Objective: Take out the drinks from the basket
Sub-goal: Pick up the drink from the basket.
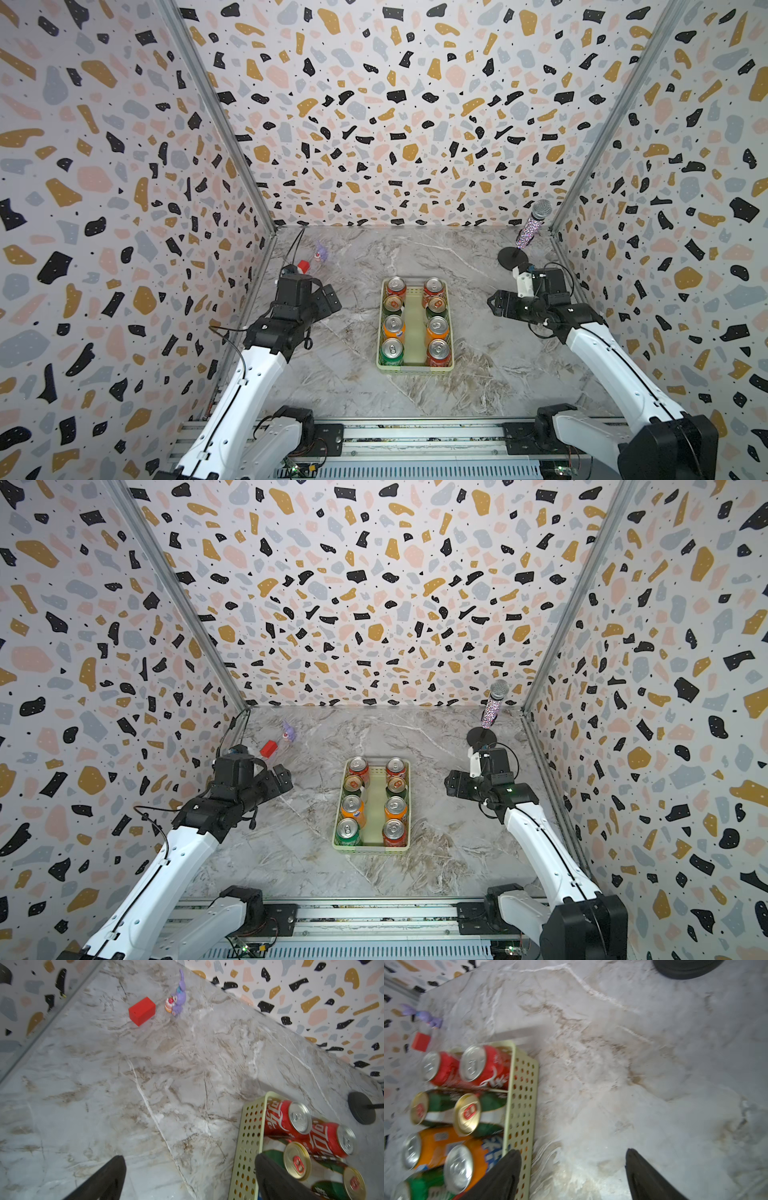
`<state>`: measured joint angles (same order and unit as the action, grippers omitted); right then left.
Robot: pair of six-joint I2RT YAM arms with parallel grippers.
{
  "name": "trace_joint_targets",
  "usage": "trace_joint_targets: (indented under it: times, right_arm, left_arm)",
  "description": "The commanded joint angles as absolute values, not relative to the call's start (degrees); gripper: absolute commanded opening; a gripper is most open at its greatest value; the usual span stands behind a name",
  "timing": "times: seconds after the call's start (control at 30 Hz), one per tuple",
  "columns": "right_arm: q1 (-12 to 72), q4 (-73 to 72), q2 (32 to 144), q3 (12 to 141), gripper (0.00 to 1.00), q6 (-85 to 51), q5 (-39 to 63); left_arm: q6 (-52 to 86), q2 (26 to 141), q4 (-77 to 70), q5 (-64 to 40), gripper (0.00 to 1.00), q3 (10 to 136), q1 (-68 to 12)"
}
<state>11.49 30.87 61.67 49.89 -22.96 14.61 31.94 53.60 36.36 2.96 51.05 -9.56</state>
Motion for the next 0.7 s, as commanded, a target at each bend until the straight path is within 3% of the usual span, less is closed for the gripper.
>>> trace_joint_targets:
  times: [0.0, 0.33, 0.67]
  right_arm:
    - [15.91, 41.14, 59.3, 53.61, 0.82, -24.52, 18.0]
    - [26.98, 46.61, 59.72, 57.58, 0.82, -26.15, 14.28]
    - [40.58, 49.68, 64.0, 62.37, 0.81, -29.97, 5.88]
  left_arm:
    - [30.21, 53.72, 41.01, -5.68, 1.0, 55.09, -9.82]
    - [23.06, 61.89, 45.62, -17.06, 1.0, 57.7, -10.2]
    - [20.74, 64.3, 45.79, -16.77, 1.0, 57.44, -11.34]
